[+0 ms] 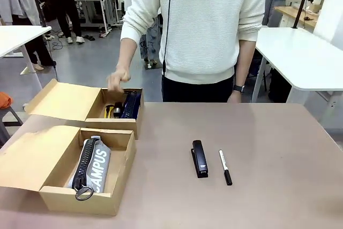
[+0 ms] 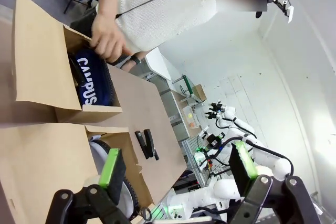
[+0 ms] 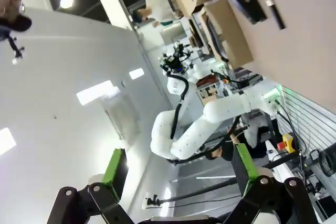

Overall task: Place items inside the box.
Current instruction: Pick up a Pencil pouch or Stapler and place it inside the Mailer Box closest to the robot.

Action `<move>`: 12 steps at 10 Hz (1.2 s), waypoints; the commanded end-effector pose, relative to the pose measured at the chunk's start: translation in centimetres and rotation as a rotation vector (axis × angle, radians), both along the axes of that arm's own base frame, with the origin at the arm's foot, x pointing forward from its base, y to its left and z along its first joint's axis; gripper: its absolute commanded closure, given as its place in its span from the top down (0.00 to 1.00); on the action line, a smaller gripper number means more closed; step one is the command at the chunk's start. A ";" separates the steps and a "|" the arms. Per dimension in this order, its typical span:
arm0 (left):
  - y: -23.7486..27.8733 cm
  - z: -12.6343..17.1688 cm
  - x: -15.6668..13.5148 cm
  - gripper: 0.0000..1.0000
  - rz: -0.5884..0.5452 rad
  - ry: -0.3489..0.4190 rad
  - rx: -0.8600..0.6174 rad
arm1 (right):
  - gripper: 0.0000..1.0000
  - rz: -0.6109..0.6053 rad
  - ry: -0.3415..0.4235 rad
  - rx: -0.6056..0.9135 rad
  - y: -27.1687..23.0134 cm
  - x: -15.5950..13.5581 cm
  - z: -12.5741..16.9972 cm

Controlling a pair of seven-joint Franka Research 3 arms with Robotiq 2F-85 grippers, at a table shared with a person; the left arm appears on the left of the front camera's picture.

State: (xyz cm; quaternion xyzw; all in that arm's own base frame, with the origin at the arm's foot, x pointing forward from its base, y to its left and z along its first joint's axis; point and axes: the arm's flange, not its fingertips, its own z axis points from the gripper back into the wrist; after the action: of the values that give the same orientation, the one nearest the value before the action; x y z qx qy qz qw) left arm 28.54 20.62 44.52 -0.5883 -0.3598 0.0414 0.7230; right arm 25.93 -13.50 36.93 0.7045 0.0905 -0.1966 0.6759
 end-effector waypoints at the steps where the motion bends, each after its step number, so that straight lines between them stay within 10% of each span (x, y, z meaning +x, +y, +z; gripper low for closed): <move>1: -0.2 0.1 -0.1 1.00 0.005 -0.029 -0.009 | 1.00 -0.006 0.010 0.006 0.6 0.1 1.2; 12: -0.2 0.1 -0.1 1.00 0.005 -0.029 -0.009 | 1.00 -0.006 0.010 0.006 0.6 0.1 1.2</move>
State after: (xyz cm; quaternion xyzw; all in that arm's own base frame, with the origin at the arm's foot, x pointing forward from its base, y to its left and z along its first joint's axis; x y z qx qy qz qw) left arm 28.54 20.62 44.53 -0.5883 -0.3598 0.0414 0.7230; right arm 26.10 -13.09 37.86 0.7022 0.0939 -0.1966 0.6779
